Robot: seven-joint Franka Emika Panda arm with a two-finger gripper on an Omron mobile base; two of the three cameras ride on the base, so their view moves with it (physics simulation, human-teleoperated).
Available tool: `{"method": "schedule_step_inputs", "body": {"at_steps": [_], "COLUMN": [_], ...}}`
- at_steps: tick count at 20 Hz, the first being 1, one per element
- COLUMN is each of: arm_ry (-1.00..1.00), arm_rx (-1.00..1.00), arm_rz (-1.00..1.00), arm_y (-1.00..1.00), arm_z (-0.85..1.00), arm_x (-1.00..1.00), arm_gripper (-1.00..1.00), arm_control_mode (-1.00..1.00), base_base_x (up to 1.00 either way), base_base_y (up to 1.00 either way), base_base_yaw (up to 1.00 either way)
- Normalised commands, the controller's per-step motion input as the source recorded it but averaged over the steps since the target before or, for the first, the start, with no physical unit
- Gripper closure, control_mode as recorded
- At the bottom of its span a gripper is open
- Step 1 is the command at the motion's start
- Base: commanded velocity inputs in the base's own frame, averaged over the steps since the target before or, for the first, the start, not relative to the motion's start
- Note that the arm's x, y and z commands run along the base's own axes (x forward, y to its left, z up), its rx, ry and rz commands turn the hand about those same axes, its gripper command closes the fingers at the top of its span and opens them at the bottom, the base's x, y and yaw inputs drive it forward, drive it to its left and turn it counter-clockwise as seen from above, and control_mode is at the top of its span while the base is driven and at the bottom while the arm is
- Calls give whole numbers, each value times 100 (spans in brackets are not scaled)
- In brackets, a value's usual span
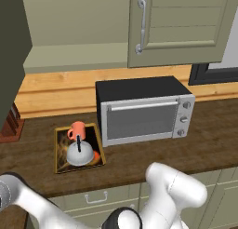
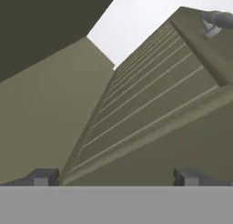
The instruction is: Pick the kettle from the counter and place it on the tray. Then pick the mug from the cabinet and place it on the tray. Then close the cabinet doors.
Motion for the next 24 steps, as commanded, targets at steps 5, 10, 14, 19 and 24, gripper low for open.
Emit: {"method": "schedule_step_inputs", "body": {"at_steps": [5, 10, 14, 19, 24], "arm_ry": [5, 7, 10, 16, 16], "arm_rx": [20, 22, 20, 20, 20], "arm_rz": [-15, -9, -2, 0, 0], "arm_y": [-48, -66, -79, -84, -83], "arm_z": [60, 58, 59, 60, 46], "arm_x": [-4, 0, 1, 12, 29], "arm_gripper": [-100, -100, -100, -100, -100], "arm_control_mode": [-100, -100, -100, -100, -100], "base_base_x": [0, 0, 0, 0, 0], "base_base_y": [0, 0, 0, 0, 0], "base_base_yaw": [0, 0, 0, 0, 0]}}
